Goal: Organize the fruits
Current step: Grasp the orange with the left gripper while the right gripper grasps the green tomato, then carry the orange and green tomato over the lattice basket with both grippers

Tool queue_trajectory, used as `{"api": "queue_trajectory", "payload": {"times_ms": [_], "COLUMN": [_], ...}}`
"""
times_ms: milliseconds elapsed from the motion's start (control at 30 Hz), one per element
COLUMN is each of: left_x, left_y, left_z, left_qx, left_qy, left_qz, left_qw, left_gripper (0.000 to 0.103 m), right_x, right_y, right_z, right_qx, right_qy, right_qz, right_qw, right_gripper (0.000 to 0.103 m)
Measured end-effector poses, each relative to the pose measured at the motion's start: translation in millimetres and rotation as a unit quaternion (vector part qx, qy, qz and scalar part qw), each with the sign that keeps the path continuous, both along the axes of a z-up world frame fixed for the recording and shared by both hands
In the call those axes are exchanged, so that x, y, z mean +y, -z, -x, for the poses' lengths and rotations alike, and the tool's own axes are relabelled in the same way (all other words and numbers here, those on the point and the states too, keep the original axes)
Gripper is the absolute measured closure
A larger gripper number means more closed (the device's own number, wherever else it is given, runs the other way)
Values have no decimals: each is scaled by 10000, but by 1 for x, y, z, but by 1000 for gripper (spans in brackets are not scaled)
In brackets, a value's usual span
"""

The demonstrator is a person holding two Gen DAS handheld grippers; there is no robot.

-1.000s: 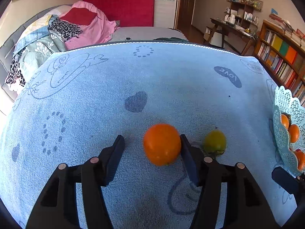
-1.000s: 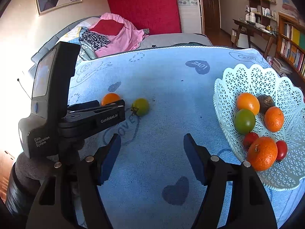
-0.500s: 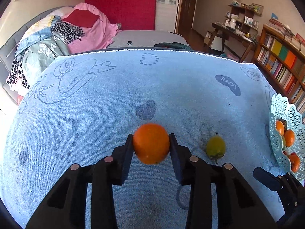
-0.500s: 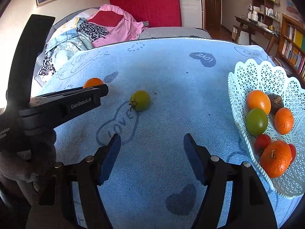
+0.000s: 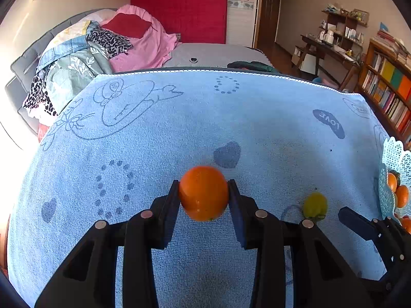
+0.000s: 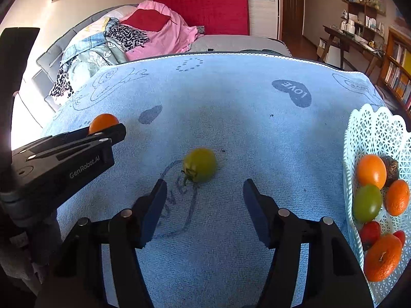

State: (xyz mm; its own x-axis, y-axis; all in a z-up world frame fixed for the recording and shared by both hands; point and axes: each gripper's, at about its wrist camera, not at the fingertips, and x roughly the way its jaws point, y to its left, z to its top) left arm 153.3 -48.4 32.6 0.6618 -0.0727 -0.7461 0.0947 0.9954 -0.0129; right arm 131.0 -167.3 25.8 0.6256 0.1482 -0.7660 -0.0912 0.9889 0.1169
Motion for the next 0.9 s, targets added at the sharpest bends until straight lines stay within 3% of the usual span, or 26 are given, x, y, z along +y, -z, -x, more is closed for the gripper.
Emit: {"api": "queue_trajectory", "payload": {"times_ms": [400, 567, 900], "left_x": [1, -2, -8], "left_y": [0, 0, -6], "left_z": [-1, 0, 5], "left_qx": [29, 26, -59], "left_qy": [-26, 13, 151], "left_qz": [68, 66, 113], "left_qw": [10000, 10000, 9998], "left_gripper": [66, 66, 66], "right_x": [7, 7, -3], "right_y": [6, 7, -4], "right_z": [-19, -17, 2], "right_qx": [21, 5, -78], "right_qy": [47, 46, 196], "right_qz": [110, 178, -79], "right_qw": [9999, 9998, 9997], "right_gripper": [60, 74, 74]}}
